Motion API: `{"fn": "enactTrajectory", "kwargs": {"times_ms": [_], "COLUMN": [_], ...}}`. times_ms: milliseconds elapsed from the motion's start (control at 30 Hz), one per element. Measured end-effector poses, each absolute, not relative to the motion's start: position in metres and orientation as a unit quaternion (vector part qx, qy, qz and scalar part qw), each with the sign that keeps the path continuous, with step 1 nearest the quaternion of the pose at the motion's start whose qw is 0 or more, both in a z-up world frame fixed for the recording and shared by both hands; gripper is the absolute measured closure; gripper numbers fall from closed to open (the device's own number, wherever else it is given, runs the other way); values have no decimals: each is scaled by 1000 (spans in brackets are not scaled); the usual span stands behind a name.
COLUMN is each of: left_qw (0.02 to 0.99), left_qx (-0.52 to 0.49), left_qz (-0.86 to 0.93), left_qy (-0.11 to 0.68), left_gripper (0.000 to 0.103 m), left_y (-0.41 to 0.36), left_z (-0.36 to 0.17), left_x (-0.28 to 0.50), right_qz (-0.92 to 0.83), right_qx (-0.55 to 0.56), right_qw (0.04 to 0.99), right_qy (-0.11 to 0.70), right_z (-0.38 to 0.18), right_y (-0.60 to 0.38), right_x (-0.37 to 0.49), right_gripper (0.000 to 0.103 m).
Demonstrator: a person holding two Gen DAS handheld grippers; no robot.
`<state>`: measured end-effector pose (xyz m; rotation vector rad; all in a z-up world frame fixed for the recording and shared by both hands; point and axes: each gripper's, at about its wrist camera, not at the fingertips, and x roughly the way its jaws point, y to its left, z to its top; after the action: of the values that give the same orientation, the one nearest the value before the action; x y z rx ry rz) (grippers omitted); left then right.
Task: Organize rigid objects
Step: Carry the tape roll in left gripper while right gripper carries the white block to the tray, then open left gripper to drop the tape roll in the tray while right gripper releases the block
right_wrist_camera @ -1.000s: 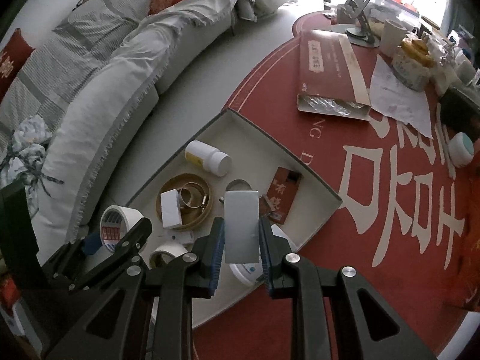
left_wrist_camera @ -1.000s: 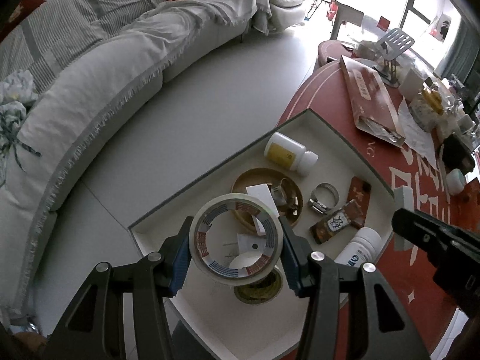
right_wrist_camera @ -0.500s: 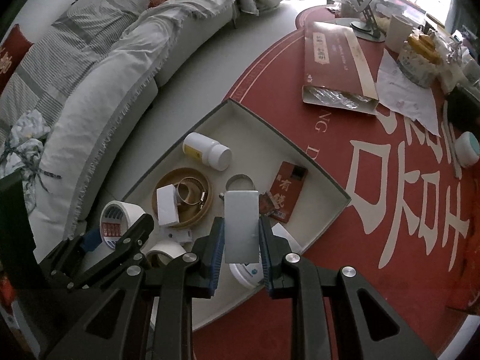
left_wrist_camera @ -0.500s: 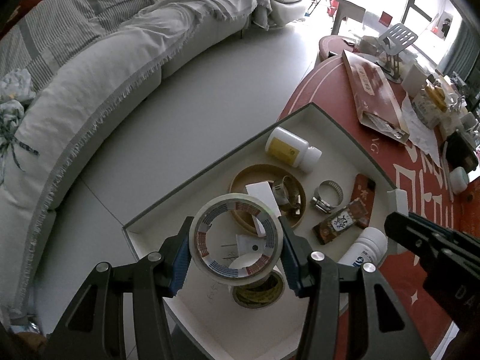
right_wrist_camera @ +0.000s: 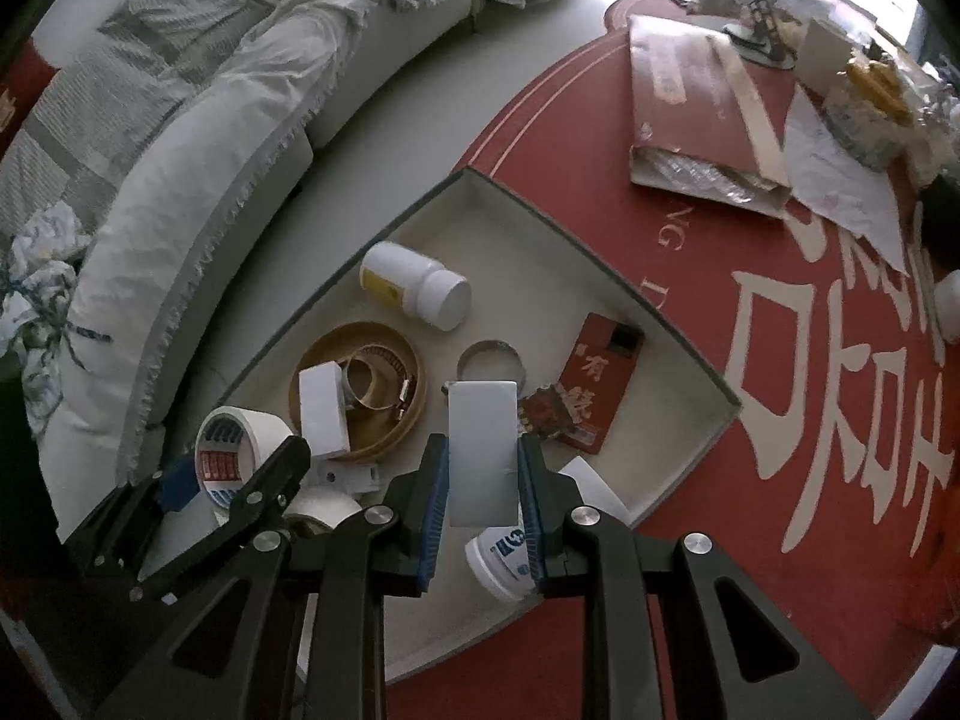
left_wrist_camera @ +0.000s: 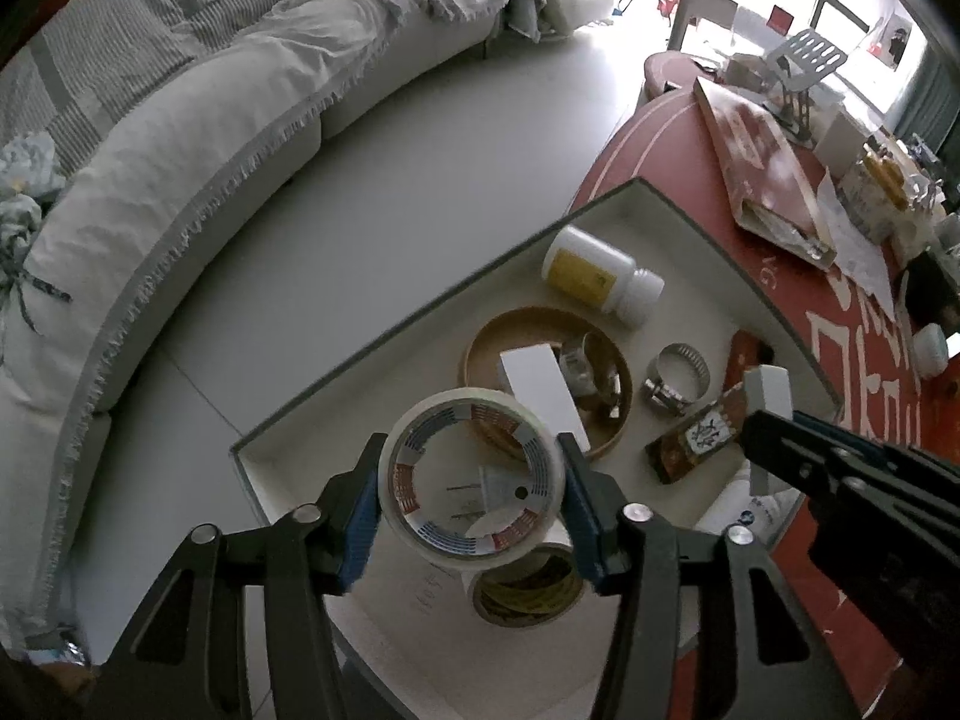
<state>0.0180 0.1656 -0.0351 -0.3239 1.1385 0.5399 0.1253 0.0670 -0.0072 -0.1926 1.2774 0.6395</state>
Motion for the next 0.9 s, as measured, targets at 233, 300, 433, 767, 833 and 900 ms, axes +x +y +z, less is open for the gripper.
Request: {"fn": "enactTrajectory", "kwargs": {"times_ms": [233,300,433,767,833,900], "left_qw": [808,811,839,796,784,782], "left_qx": [-137,-136,-128,-177,-182,-175], "left_qz": [237,232,228,241,259,264], "left_qy": [522,519,476,525,533,536], "left_gripper": [10,10,0,0,0,0], "left_y": [157,155,148,148,151,149], "left_z": [-36,-32,-4,11,6,4], "left_x": [9,6,-9,-27,-30,-35], "right_qz": [280,287,280,291,289,284], "right_qx": [-93,-89,-63,-20,-15,-22], "right_qw": [772,767,770,756,753,750], "right_qy": [563,567,569,586,591,597], "right_z": [-8,-3,12,37,36,36], "right_y": [57,51,33,21,20,20], "right_x": [130,130,126,100,97,95], "right_gripper": [2,2,2,1,1,1]}}
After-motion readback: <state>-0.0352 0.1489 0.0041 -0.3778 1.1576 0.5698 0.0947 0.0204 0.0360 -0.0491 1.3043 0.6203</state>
